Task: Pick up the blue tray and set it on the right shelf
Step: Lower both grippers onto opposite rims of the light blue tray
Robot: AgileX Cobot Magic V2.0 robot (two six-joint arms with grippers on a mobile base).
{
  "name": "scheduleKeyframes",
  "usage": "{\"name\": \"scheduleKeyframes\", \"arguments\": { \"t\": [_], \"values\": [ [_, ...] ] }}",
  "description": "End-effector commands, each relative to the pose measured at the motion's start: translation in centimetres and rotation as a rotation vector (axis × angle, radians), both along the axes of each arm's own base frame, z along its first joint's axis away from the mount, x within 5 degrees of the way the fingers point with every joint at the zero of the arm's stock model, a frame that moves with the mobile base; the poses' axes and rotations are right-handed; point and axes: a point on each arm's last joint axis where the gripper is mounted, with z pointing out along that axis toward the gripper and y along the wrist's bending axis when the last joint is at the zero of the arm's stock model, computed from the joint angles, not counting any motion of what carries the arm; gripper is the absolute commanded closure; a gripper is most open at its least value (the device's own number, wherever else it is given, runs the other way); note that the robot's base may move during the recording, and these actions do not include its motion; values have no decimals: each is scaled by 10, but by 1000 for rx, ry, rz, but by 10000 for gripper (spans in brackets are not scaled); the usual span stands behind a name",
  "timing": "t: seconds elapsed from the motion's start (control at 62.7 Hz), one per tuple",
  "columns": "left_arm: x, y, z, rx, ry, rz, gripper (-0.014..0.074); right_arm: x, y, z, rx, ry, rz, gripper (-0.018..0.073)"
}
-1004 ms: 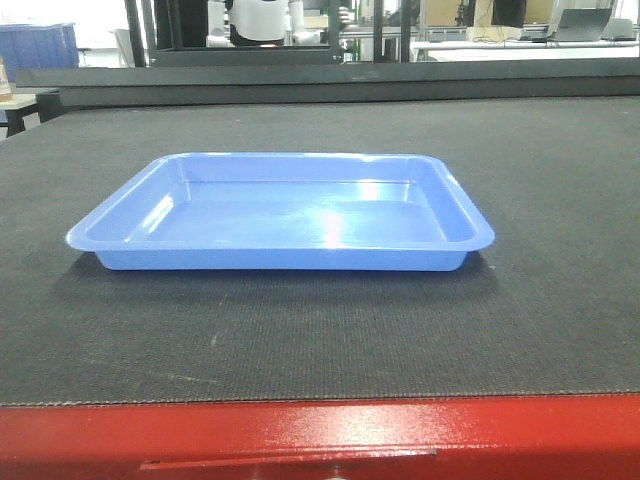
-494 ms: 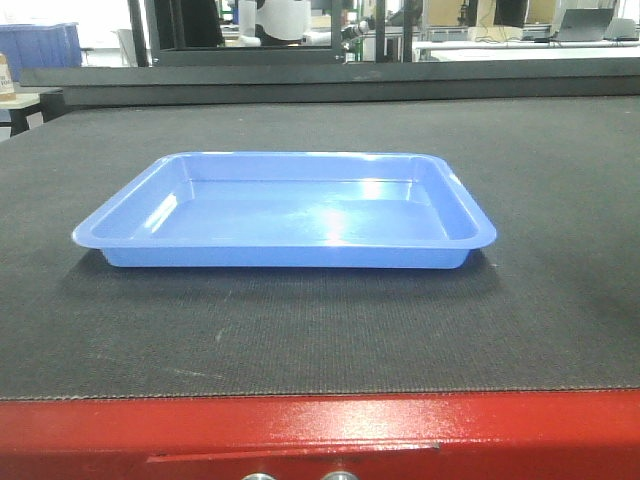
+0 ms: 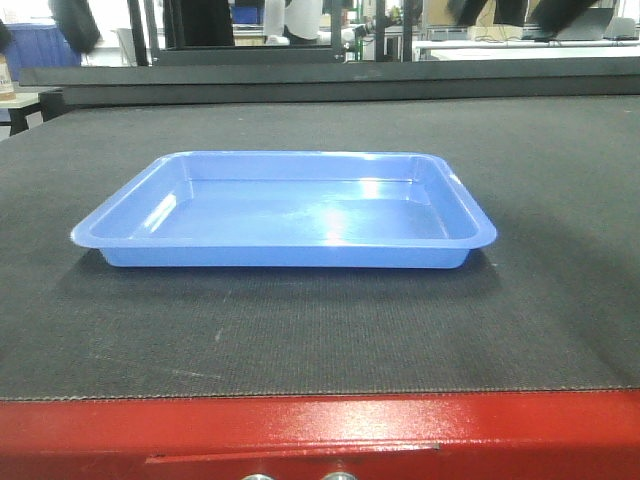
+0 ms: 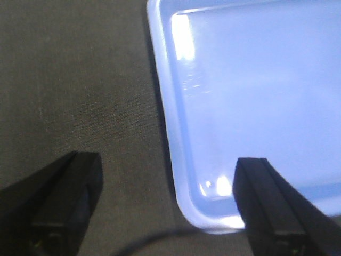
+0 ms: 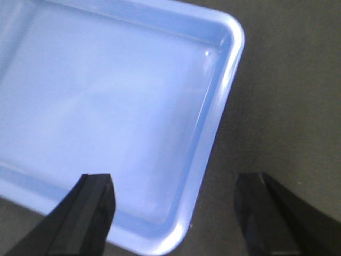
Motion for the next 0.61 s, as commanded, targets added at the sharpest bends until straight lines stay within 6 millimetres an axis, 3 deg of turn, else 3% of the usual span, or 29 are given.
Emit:
{"name": "scheduleKeyframes", "arguments": {
  "t": [0.0, 0.255, 0.59],
  "values": [
    [17, -6, 12, -26, -44, 28, 177, 21, 3, 8, 36, -36, -37, -20],
    [62, -21, -29, -22, 66, 75, 178, 60, 10, -41, 30, 77, -97, -20],
    [85, -25, -69, -3, 142, 87, 178, 79, 10, -73, 19, 100, -119, -20]
  ]
}}
